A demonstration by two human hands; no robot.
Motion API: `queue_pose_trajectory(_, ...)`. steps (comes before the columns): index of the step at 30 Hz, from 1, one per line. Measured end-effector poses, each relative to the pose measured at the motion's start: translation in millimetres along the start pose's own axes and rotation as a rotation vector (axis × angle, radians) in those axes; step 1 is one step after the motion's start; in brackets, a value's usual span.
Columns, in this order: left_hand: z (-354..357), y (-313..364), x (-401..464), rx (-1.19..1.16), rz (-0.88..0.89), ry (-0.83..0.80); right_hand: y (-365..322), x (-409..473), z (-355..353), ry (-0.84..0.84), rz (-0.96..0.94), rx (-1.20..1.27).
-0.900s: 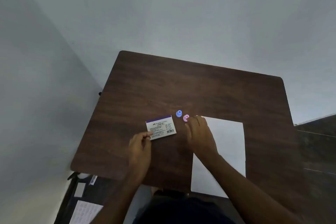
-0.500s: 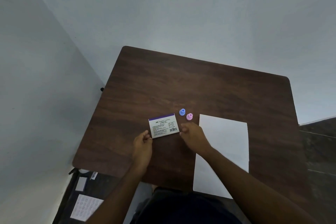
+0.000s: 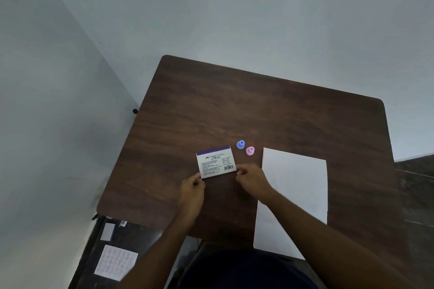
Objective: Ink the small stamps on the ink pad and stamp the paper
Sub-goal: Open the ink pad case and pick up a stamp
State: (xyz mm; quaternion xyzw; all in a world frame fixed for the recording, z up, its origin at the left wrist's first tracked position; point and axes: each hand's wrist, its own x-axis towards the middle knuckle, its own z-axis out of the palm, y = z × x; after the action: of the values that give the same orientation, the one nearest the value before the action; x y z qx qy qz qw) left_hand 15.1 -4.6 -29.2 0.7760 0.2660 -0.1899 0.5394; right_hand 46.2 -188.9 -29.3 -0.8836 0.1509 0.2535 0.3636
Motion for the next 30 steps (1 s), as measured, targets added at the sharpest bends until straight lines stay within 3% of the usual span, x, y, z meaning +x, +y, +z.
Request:
queue_pose_trajectory(14, -14, 28, -5, -0.214, 0.016, -0.019, -10, 2, -12, 0.133, -0.032, 0.111)
queue_pose_trajectory(20, -20, 51, 7, -0.261, 0.057, 0.032, -35, 10, -27, 0.291, -0.189, 0.099)
queue_pose_trajectory(25, -26, 59, 24, -0.234, 0.016, 0.006, -47, 29, -38, 0.169, -0.198, 0.07)
queue_pose_trajectory(30, -30, 67, 39, -0.2, 0.057, -0.05, -61, 40, -46, 0.182, -0.088, 0.045)
